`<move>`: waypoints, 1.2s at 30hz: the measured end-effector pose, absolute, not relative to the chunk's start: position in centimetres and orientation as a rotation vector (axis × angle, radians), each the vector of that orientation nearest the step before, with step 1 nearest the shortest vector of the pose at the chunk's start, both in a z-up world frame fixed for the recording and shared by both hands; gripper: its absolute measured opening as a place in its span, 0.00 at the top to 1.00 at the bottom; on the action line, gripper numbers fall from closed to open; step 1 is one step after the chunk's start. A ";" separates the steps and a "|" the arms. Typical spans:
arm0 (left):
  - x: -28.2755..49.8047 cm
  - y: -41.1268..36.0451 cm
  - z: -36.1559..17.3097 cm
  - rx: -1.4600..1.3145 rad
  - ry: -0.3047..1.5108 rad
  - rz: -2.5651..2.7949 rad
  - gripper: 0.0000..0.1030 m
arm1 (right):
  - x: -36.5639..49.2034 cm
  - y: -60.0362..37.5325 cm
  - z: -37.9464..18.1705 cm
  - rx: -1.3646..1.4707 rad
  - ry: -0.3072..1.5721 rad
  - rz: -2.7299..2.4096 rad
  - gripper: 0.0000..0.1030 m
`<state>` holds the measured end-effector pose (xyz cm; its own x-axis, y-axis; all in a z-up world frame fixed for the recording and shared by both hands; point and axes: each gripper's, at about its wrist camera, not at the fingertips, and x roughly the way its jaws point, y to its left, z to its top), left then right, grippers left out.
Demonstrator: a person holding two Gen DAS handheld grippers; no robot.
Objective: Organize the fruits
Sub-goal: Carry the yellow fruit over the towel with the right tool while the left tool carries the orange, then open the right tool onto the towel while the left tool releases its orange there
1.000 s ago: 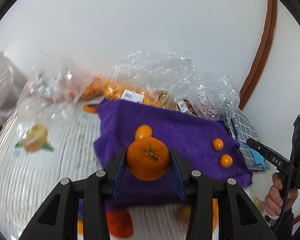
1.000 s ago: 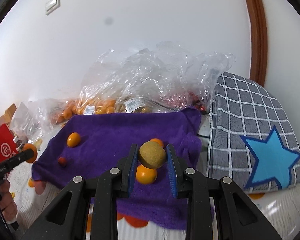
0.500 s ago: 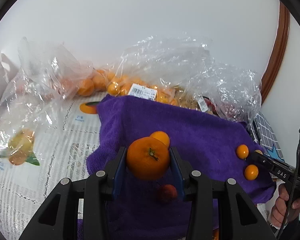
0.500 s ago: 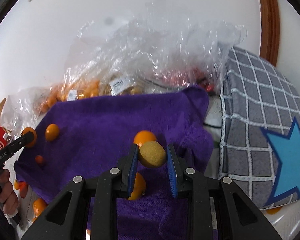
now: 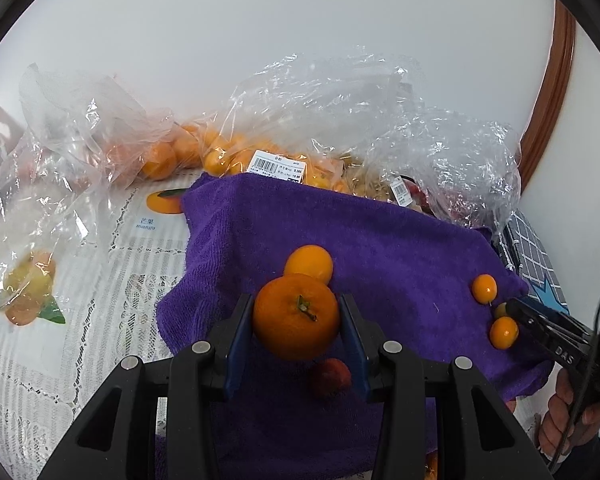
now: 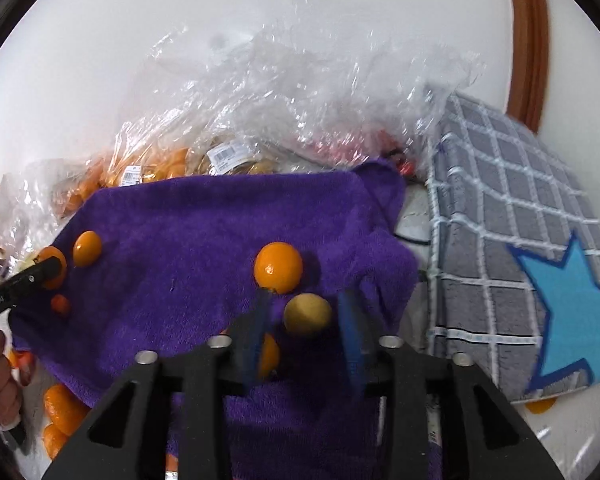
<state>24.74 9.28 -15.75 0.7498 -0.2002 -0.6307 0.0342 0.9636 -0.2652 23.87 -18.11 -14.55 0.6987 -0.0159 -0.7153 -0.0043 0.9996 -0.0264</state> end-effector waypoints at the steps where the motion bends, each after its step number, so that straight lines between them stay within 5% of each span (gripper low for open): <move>1: 24.7 9.2 -15.8 -0.241 0.714 -0.129 0.61 | 23.6 -17.9 -14.4 -0.037 0.784 -0.005 0.52; 7: 24.6 9.2 -15.7 -0.241 0.701 -0.139 0.58 | 21.9 -16.1 -13.2 -0.124 0.676 -0.059 0.38; 11: 23.9 9.2 -15.2 -0.238 0.664 -0.148 0.48 | 20.9 -14.8 -12.7 -0.175 0.628 -0.096 0.38; 32: 16.8 10.6 -13.8 -0.263 0.586 -0.127 0.48 | 11.5 -9.2 -13.7 -0.079 0.794 0.108 0.38; 36: 15.5 11.8 -14.0 -0.279 0.595 -0.105 0.48 | 11.7 -8.4 -15.0 -0.080 0.847 0.142 0.47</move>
